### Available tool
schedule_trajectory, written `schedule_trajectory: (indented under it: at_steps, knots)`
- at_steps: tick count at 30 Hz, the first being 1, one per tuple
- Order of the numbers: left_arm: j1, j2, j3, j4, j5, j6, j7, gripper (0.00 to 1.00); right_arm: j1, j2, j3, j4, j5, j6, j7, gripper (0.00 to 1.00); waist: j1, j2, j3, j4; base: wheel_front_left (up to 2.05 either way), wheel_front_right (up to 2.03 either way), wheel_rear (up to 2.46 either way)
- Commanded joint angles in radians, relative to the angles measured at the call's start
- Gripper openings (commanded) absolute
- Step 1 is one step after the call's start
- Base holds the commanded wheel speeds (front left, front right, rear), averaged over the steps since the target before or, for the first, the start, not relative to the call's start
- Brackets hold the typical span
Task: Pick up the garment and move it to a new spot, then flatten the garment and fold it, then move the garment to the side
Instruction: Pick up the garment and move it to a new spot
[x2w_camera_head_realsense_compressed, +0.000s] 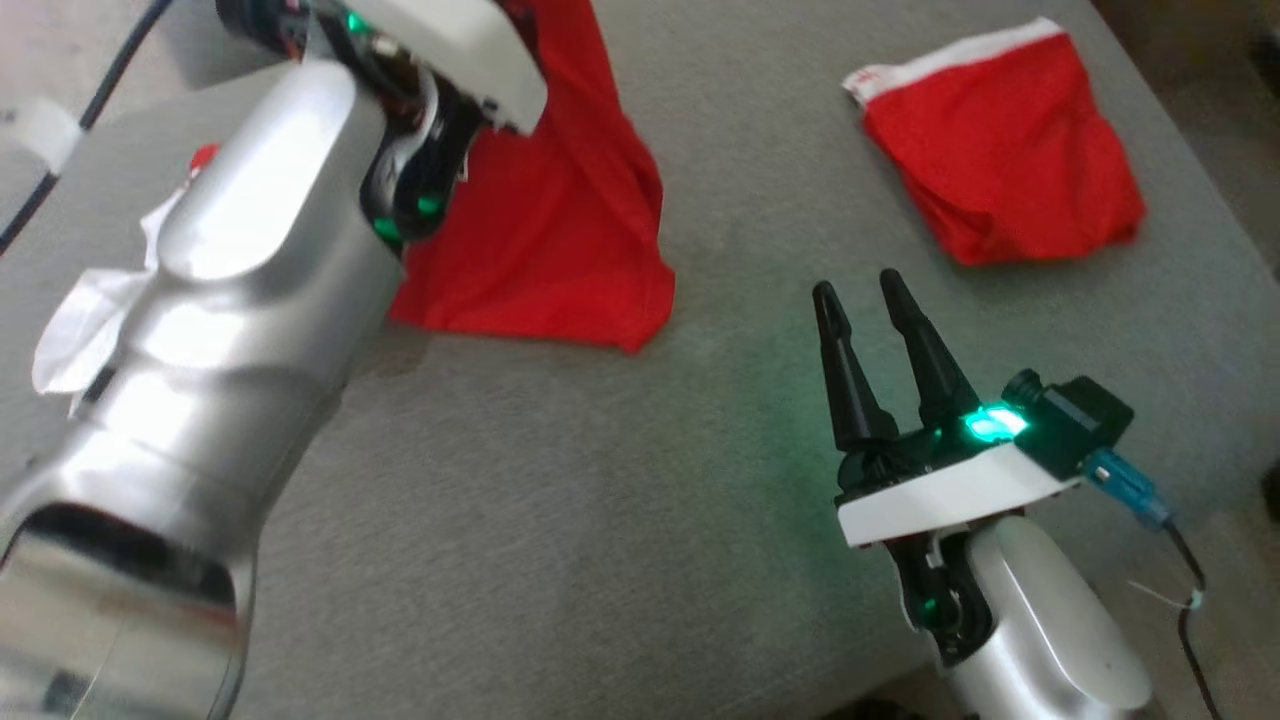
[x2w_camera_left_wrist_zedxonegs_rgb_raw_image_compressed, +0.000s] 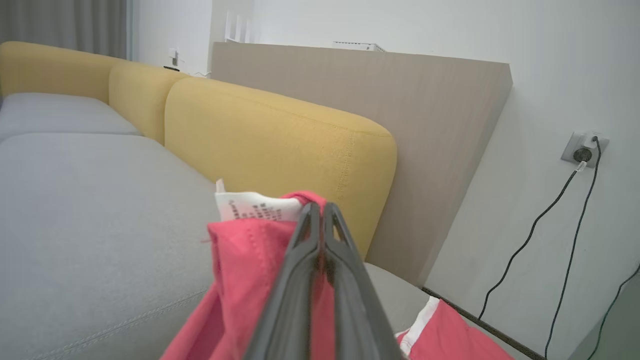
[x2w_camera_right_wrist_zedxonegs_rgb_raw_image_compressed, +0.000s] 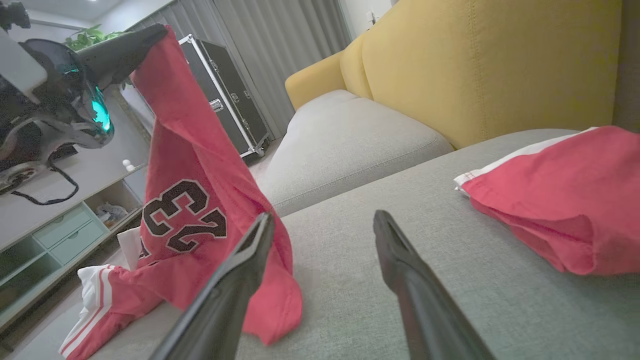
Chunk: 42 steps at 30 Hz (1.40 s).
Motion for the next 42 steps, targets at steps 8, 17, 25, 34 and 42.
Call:
schedule_trajectory:
  at_steps: [8, 17, 25, 34, 42]
  knots:
    - [-0.157, -0.009, -0.022, 0.17, 0.089, -0.024, -0.109, 1.0, -0.047, -0.001, 0.024, -0.04, 0.022, 0.003, -0.01, 1.0, -0.0002, 0.0, 0.05, -0.058, 0.0, 0.0, 0.0]
    - [-0.092, 0.024, -0.02, 0.272, 0.079, -0.054, -0.229, 1.0, -0.031, -0.001, -0.021, -0.038, -0.037, 0.003, -0.01, 1.0, -0.0002, 0.0, -0.019, 0.061, 0.0, 0.0, 0.0]
    - [0.12, 0.107, 0.048, 0.191, 0.105, -0.044, -0.263, 1.0, 0.013, -0.001, -0.123, -0.012, -0.121, 0.003, -0.01, 1.0, -0.0002, 0.0, -0.14, 0.222, 0.0, 0.0, 0.0]
    - [0.492, 0.141, 0.199, -0.051, 0.179, 0.016, -0.264, 1.0, 0.08, -0.001, -0.199, 0.001, -0.179, 0.003, -0.01, 1.0, -0.0002, 0.0, -0.223, 0.345, 0.0, 0.0, 0.0]
    - [0.831, 0.068, 0.362, -0.262, 0.28, 0.066, -0.264, 1.0, 0.131, -0.001, -0.204, 0.015, -0.186, 0.003, -0.01, 1.0, -0.0002, 0.0, -0.256, 0.38, 0.0, 0.0, 0.0]
